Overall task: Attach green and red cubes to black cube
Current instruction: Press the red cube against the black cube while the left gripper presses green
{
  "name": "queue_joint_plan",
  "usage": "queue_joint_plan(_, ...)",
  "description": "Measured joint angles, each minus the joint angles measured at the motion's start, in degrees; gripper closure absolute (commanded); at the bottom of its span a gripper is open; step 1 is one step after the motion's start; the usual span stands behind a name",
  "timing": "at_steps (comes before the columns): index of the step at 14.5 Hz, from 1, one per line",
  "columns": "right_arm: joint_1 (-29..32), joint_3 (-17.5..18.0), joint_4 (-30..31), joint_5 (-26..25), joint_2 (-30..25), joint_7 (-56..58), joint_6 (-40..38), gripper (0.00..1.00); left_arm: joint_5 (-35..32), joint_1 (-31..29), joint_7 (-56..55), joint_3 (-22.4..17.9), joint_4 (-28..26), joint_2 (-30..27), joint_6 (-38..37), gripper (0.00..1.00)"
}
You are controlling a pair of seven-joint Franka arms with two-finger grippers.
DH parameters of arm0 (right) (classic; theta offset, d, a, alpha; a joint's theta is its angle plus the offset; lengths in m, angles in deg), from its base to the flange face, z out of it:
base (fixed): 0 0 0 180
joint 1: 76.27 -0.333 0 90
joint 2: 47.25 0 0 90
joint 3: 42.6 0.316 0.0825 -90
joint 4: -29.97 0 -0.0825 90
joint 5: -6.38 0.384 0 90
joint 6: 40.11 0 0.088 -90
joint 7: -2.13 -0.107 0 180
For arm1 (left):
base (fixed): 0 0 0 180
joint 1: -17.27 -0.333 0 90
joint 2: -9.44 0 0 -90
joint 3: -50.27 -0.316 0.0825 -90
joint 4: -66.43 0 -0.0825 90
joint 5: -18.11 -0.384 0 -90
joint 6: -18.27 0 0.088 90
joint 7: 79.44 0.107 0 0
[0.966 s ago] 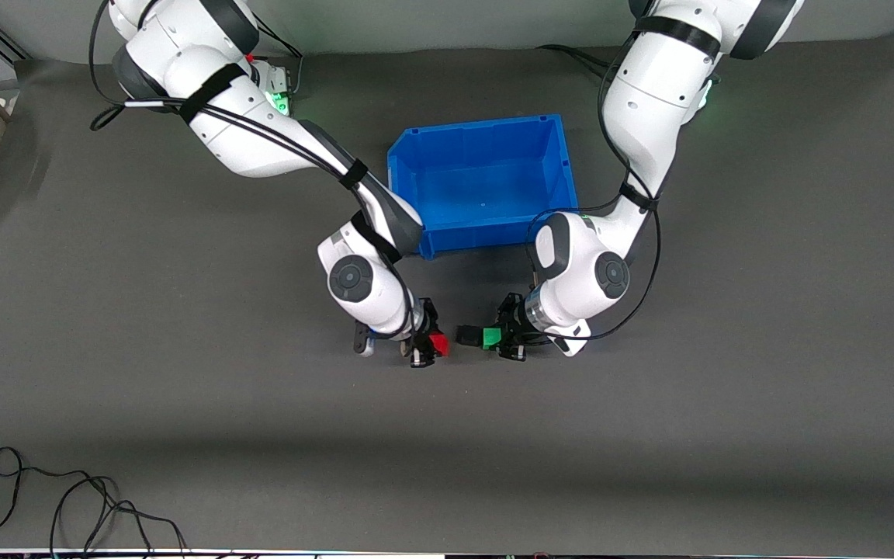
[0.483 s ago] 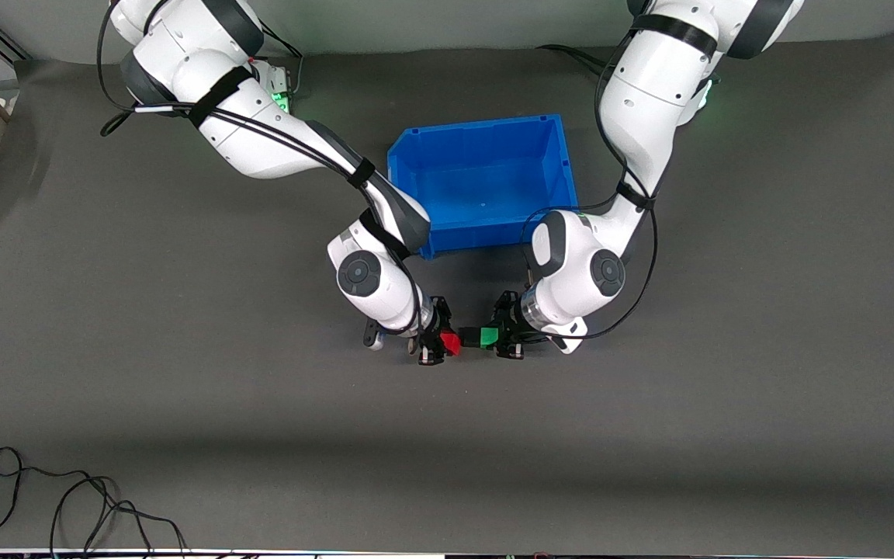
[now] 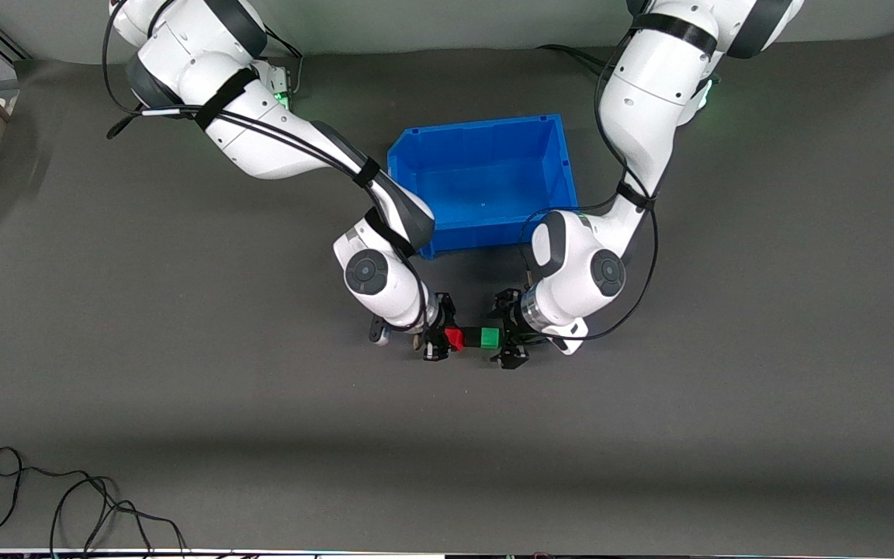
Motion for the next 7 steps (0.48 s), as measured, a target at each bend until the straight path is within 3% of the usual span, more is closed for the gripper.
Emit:
queue_joint_plan(3, -0.45, 0.0, -0.01, 0.0, 0.0, -0.07, 0.0, 0.66, -4.43, -4.44, 0.0, -0.7, 0.68, -0.8, -4.42, 0.0)
queue_joint_plan(4, -0.46, 0.0, -0.01, 0.0, 0.0, -0.07, 0.0, 0.6, -6.5, -6.6, 0.01, -0.76, 0.87, -1.61, -7.06, 0.0)
queue_joint_plan(7, -0.58, 0.0, 0.0, 0.0, 0.01, -0.1, 0.0, 0.29, -12.7, -13.34, 2.1, -0.95, 1.03, -4.88, -16.17, 0.0)
